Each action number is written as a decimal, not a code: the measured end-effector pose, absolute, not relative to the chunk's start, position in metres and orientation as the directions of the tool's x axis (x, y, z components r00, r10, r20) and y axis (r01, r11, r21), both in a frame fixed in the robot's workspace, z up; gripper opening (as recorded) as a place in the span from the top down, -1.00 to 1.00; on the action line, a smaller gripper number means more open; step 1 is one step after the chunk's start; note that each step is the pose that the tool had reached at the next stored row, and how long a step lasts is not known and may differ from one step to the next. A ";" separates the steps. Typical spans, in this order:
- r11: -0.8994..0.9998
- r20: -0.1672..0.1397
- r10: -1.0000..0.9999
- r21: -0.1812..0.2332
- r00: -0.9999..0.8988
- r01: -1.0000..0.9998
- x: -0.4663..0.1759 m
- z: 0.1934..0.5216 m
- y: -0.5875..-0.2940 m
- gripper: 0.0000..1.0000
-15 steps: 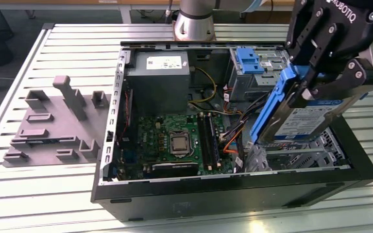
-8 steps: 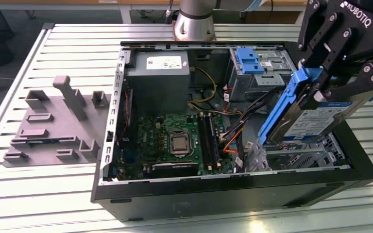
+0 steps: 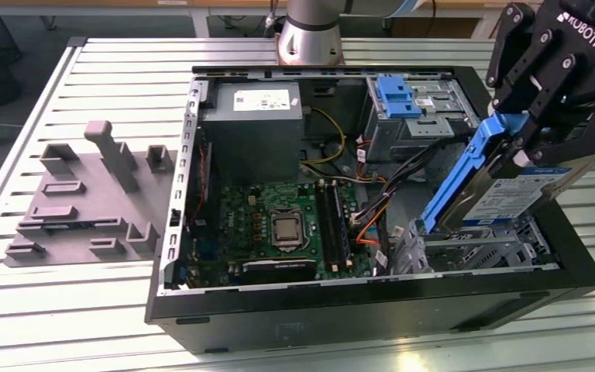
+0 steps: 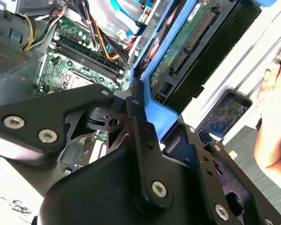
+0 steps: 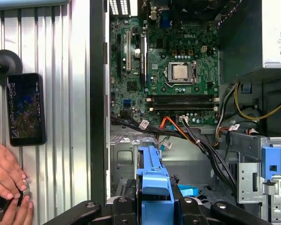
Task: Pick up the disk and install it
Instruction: 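Insert the disk into the insertion slot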
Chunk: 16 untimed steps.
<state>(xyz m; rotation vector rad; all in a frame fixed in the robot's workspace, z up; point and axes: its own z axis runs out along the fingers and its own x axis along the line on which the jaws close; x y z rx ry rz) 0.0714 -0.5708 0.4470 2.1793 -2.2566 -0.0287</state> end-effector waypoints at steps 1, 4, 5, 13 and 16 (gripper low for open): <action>0.035 -0.010 -0.999 0.016 -0.035 -0.999 0.071 0.446 -0.571 0.27; 0.035 -0.010 -0.999 0.016 -0.035 -0.999 0.071 0.443 -0.570 0.27; 0.035 -0.010 -0.999 0.016 -0.035 -0.999 0.071 0.442 -0.570 0.27; 0.035 -0.010 -0.999 0.016 -0.035 -0.999 0.071 0.432 -0.569 0.27; 0.035 -0.010 -0.999 0.016 -0.035 -0.999 0.071 0.429 -0.569 0.27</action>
